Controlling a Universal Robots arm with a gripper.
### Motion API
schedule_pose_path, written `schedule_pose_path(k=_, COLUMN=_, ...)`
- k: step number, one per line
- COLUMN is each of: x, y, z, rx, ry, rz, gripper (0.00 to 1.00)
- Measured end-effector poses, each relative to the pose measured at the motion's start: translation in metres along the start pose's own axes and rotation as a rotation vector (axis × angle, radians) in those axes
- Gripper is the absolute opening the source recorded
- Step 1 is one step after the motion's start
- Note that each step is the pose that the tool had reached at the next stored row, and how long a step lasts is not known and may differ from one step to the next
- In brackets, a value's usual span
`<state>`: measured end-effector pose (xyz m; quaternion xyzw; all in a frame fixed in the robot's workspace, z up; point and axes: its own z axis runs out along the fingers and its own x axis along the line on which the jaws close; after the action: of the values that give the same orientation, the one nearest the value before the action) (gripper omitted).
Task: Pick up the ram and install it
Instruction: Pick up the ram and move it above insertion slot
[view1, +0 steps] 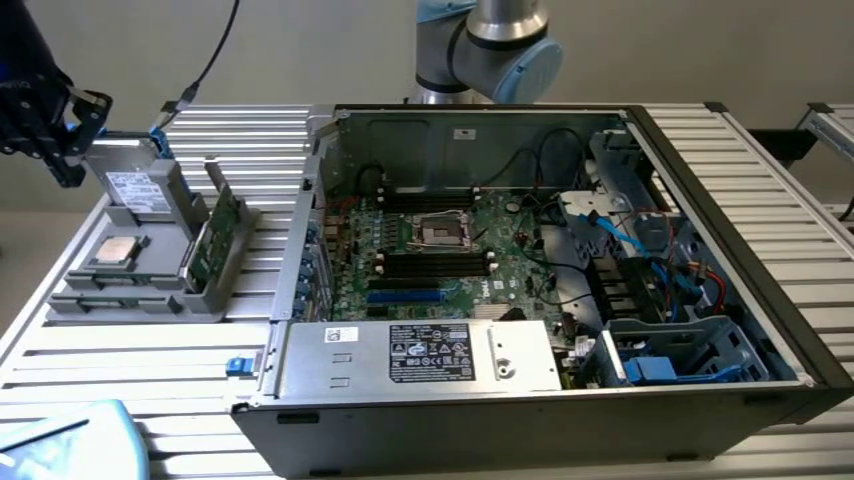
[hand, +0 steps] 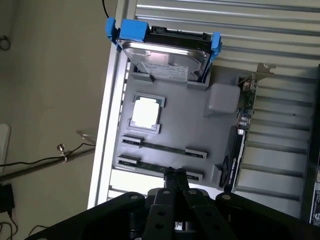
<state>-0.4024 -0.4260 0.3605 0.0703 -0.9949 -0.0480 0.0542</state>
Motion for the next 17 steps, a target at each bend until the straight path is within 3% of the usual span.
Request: schedule_pose_path(k=17, x=-0.001, y=-0.0014, z=0.0137, rx=0.03, ry=0.031, rz=-0.303, gripper=0.11)
